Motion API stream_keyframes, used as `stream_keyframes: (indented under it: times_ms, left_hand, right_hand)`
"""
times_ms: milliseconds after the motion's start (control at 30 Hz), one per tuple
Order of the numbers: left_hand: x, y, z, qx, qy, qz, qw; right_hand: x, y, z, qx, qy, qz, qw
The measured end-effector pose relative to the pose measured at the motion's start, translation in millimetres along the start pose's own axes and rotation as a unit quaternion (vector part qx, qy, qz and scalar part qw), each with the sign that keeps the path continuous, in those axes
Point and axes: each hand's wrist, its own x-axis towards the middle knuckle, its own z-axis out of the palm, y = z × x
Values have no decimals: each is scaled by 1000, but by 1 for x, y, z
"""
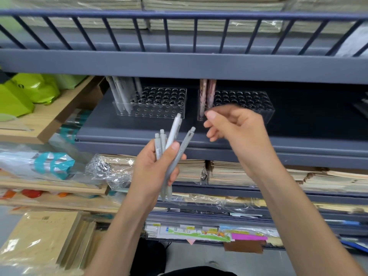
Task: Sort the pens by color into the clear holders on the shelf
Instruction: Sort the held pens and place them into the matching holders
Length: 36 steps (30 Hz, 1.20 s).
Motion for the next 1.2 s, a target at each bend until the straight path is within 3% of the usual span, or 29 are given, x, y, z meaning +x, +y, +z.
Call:
stream_keyframes:
  times_ms: [133,300,433,567,767,867,1067,1200]
  left_hand:
    - [-1,0,5,-7,-11,7,1000]
    - [-2,-3,4,-1,22,7,1000]
    - [-1,-6,-5,0,46,-2,999]
    - [-1,-9,-13,-1,55,-17,998]
    - [-3,-11,-16,-62,54,-49,995]
    - [-4,-11,-22,-95,42,-60,993]
    - [-6,-8,-37,-58,31,-29,997]
    - [-9,-8,-41,-14,26,-15,999]
  right_hand:
    - [-12,12,11,-57,-92,22,994]
    - [-20,18,13,-20,-91,29,995]
    - [-20,11,5,71,-34,-1,997]
    - [-5,-6,-14,104,85,-63,989]
    - [25,-20,-30,-25,253,-155,955]
    - [36,-14,-28,-40,232,-166,958]
    - [51,-10,-19,-237,170,-137,947]
    - [62,-19,-7,-349,108,-148,919]
